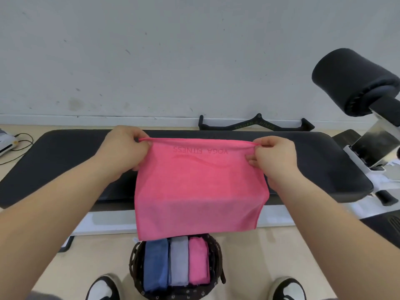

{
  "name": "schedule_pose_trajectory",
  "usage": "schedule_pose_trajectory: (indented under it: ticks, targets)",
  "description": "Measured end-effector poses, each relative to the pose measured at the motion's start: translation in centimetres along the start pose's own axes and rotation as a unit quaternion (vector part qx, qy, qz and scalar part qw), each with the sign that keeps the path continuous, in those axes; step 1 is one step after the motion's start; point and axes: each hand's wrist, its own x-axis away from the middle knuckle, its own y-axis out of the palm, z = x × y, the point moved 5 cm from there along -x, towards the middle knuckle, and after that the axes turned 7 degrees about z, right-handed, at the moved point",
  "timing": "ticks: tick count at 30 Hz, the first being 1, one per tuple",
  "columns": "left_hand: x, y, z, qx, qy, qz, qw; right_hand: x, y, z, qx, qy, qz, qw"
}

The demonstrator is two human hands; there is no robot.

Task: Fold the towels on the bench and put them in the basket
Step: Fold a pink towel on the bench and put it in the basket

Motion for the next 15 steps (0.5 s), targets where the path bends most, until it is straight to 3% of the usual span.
schedule_pose_trajectory:
  ticks: [3, 6, 9, 12, 15]
  targets:
    - [-1.2, 1.9, -0.4, 0.144, -0.105, -0.015, 0.984, -1.4, 2.1, -0.9, 0.01, -0.054, 0.01, 0.998]
    - [-2.5, 2.8, -0.6, 0.177, -0.099, 0.013, 0.979, -2.7, 4.3, -1.6, 0.008, -0.104, -0.006, 0.995]
    - [-4.0, 3.2, -0.8, 0.191, -0.072, 0.04, 0.978, -3.7, 5.4, -1.3, -0.014, -0.1, -0.051, 0.994]
    - [-5.0, 3.6, -1.0, 0.124, -0.038, 0.008, 0.992, -4.4, 4.5, -0.7, -0.018, -0.092, -0.051, 0.994]
    - [-3.9, 4.0, 0.3, -0.04, 0.083, -0.021, 0.996, -4.6, 1.7, -0.8, 0.051, -0.115, -0.003, 0.992]
